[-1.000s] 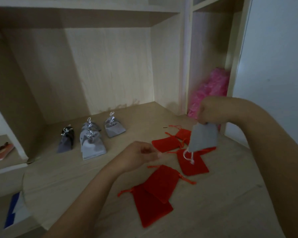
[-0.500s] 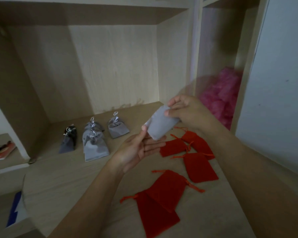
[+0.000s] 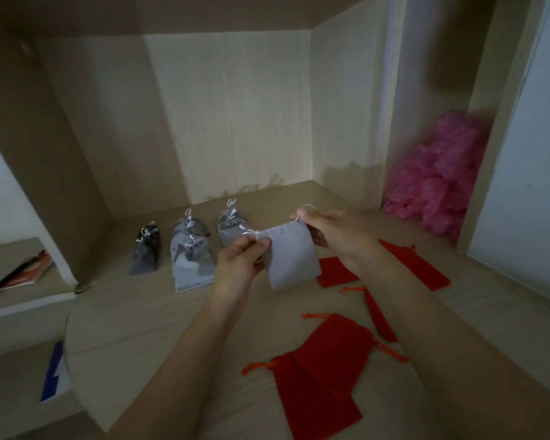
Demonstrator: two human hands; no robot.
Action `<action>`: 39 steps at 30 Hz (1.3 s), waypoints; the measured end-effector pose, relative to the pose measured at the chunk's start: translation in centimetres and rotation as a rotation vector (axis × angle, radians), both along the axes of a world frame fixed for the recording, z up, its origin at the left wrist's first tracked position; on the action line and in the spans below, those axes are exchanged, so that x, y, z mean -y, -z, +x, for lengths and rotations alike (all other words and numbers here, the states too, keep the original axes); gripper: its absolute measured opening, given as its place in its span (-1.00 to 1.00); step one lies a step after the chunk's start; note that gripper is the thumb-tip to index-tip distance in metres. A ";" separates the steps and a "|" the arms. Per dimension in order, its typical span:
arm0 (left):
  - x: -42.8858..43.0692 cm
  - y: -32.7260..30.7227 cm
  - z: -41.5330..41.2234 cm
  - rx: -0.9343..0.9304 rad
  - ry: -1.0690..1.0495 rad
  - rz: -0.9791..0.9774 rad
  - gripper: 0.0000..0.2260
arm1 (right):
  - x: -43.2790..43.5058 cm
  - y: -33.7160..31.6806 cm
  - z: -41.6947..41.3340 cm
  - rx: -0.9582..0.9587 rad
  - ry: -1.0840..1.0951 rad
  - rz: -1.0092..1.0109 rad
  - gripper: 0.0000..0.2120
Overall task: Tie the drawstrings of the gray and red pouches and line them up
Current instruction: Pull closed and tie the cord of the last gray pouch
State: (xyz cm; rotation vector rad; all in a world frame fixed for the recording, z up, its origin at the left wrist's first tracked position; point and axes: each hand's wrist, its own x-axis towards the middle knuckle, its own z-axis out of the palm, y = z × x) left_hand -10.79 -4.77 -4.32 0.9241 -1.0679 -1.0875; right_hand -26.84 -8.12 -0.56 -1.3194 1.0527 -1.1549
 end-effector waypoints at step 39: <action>1.3 -0.8 3.0 -0.778 -0.018 -0.013 -0.77 | 2.1 1.7 -0.9 0.959 0.152 0.268 -0.73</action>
